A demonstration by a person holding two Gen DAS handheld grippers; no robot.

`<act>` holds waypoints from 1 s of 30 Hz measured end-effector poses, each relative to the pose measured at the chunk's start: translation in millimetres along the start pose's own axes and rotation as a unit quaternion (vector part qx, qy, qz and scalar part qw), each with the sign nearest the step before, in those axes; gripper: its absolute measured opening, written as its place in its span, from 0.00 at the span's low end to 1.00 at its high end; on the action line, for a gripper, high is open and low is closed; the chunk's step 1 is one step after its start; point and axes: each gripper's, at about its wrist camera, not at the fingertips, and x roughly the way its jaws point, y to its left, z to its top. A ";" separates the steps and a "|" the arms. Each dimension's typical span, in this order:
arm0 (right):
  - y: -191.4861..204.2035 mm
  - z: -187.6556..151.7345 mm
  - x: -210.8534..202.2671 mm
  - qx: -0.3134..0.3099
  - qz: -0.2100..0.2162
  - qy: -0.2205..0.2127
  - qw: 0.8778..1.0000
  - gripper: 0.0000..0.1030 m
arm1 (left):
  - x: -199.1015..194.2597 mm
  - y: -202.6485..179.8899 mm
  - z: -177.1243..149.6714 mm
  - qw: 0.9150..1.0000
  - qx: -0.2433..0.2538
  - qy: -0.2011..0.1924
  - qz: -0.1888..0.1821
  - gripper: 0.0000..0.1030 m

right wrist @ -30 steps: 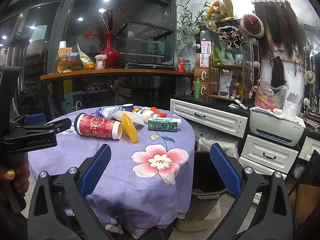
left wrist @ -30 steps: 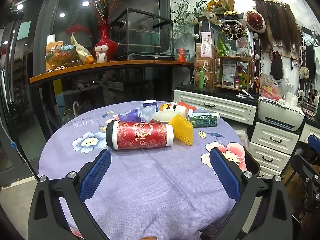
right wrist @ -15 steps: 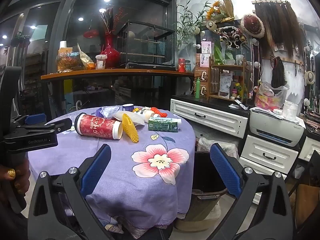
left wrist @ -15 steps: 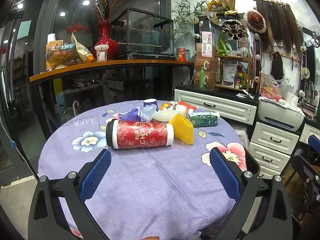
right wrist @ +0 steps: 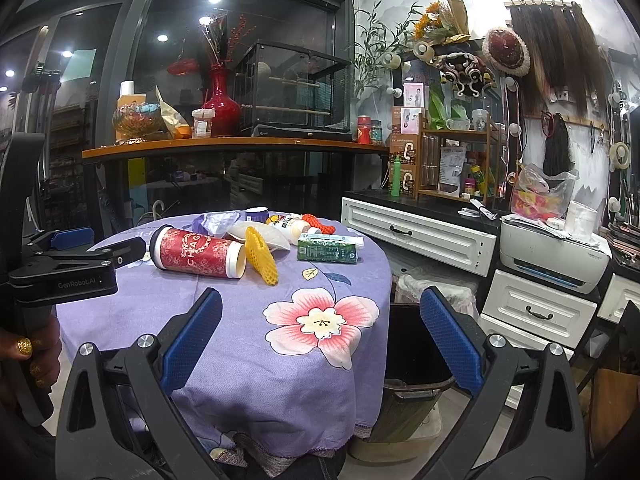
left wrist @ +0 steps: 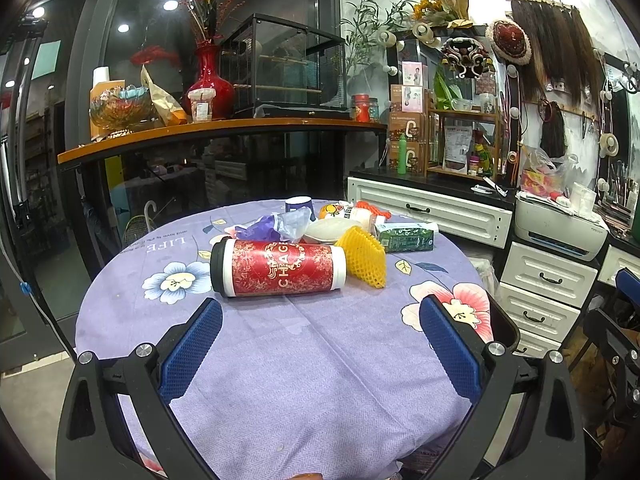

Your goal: Collect trash

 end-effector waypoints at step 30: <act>-0.4 -0.1 0.2 0.000 0.000 0.001 1.000 0.95 | 6.1 -12.3 -13.1 1.000 0.001 0.002 0.000 0.95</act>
